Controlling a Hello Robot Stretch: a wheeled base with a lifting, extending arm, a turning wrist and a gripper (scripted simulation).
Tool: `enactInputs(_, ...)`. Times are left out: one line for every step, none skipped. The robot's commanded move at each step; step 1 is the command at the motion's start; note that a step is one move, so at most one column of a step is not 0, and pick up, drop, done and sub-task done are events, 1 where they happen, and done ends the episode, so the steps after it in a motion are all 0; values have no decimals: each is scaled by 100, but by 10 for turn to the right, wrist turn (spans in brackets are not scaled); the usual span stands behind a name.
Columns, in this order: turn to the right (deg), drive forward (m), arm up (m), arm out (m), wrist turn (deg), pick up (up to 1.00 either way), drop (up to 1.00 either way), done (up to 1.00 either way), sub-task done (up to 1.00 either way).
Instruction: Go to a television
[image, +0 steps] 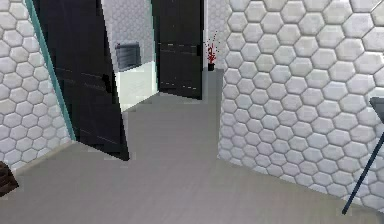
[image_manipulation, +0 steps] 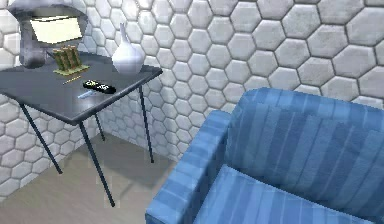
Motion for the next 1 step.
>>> enactInputs(-30,0,0,0,0,0,0,0,0)
